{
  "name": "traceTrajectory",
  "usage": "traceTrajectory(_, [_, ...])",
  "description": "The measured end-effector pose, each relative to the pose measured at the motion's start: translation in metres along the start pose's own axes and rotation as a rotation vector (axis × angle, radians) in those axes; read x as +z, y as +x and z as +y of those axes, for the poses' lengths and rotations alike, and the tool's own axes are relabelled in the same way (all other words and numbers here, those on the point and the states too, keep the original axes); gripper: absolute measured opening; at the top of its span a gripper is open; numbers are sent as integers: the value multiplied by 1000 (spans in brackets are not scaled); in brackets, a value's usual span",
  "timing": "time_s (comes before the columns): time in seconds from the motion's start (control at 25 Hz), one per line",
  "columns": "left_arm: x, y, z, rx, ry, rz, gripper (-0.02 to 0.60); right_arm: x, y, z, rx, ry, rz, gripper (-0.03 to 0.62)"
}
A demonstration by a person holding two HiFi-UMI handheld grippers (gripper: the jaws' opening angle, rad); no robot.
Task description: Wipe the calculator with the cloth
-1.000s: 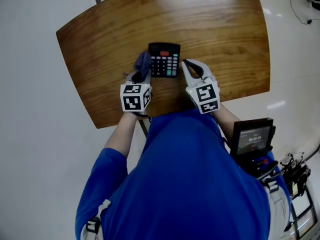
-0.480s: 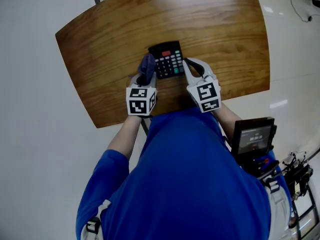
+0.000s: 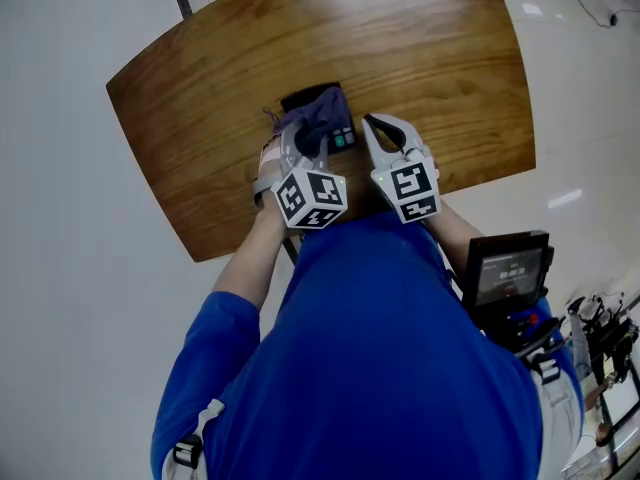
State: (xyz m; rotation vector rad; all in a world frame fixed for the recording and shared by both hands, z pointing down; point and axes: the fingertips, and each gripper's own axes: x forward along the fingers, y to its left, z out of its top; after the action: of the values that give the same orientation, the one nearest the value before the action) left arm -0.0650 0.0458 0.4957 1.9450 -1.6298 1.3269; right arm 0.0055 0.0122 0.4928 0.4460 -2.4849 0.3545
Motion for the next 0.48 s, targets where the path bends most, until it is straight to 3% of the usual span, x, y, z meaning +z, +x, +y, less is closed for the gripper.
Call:
traceTrajectory(0.24, [9,35,-15,19,219,52,63,-13,-5,-9,-26,11,5,2])
traceTrajectory(0.48, [0,45,-9,25,211,92,63,-17,-5,-11,-31,11,8,0])
